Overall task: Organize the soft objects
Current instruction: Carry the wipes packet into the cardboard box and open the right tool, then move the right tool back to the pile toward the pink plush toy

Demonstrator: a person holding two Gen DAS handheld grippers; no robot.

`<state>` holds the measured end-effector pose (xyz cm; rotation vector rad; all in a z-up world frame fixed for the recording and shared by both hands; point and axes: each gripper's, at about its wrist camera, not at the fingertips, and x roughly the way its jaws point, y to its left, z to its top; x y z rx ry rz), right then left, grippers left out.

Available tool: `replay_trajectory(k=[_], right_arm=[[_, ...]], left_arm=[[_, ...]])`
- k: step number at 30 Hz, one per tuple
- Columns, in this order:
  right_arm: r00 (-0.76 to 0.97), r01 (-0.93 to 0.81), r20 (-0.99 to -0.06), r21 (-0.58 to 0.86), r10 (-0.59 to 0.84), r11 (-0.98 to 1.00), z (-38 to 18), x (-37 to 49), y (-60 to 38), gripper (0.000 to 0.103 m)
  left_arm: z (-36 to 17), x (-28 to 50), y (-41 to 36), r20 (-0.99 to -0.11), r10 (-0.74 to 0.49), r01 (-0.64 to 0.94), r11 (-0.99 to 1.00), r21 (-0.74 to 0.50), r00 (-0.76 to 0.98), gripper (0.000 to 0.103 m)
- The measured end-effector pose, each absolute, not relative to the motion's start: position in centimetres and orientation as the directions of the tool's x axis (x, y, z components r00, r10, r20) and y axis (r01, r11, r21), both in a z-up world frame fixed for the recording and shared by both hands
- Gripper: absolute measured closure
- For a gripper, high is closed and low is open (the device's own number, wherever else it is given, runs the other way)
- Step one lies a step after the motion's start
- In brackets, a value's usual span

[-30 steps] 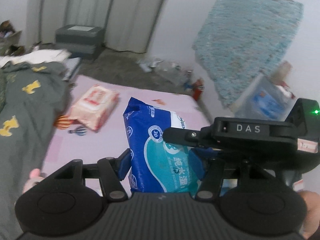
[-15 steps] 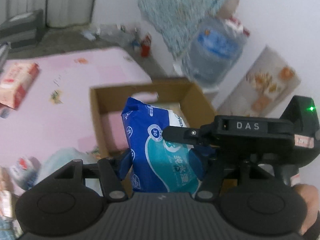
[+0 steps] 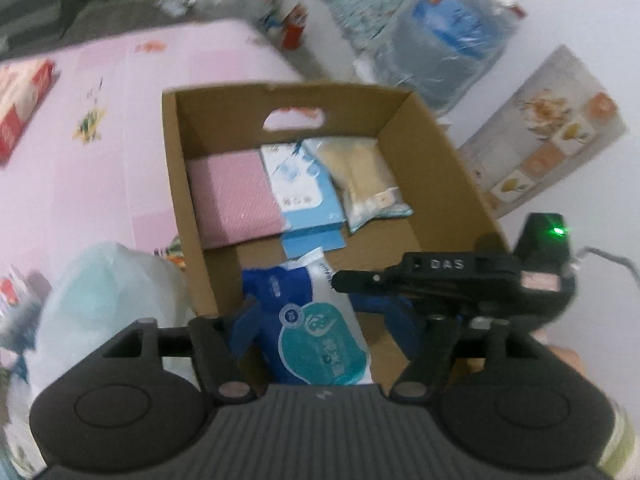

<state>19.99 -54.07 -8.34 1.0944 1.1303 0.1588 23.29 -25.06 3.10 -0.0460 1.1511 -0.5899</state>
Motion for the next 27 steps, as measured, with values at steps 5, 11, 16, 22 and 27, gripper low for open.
replay_trajectory(k=[5, 11, 16, 22, 27], right_arm=[[0.458, 0.367, -0.7, 0.711, 0.548, 0.6, -6.5, 19.4, -53.8, 0.06], [0.298, 0.324, -0.784, 0.62, 0.545, 0.715, -7.4, 20.4, -51.3, 0.056], [0.276, 0.311, -0.778, 0.627, 0.564, 0.714, -8.3, 21.1, -49.4, 0.061], [0.336, 0.298, -0.779, 0.621, 0.529, 0.725, -7.9, 22.2, -48.3, 0.062], [0.372, 0.279, -0.764, 0.634, 0.527, 0.721, -7.8, 22.1, -48.6, 0.062]], left_arm=[[5.3, 21.0, -22.9, -0.801, -0.494, 0.47, 0.826, -0.311, 0.338, 0.026], [5.6, 17.8, -17.7, -0.762, -0.509, 0.459, 0.831, -0.314, 0.401, 0.025], [4.2, 15.7, -13.4, -0.751, -0.498, 0.398, 0.853, -0.336, 0.434, 0.025], [3.0, 13.6, -9.6, -0.722, -0.496, 0.35, 0.865, -0.36, 0.483, 0.025], [1.8, 12.4, -7.6, -0.714, -0.493, 0.308, 0.869, -0.387, 0.497, 0.025]])
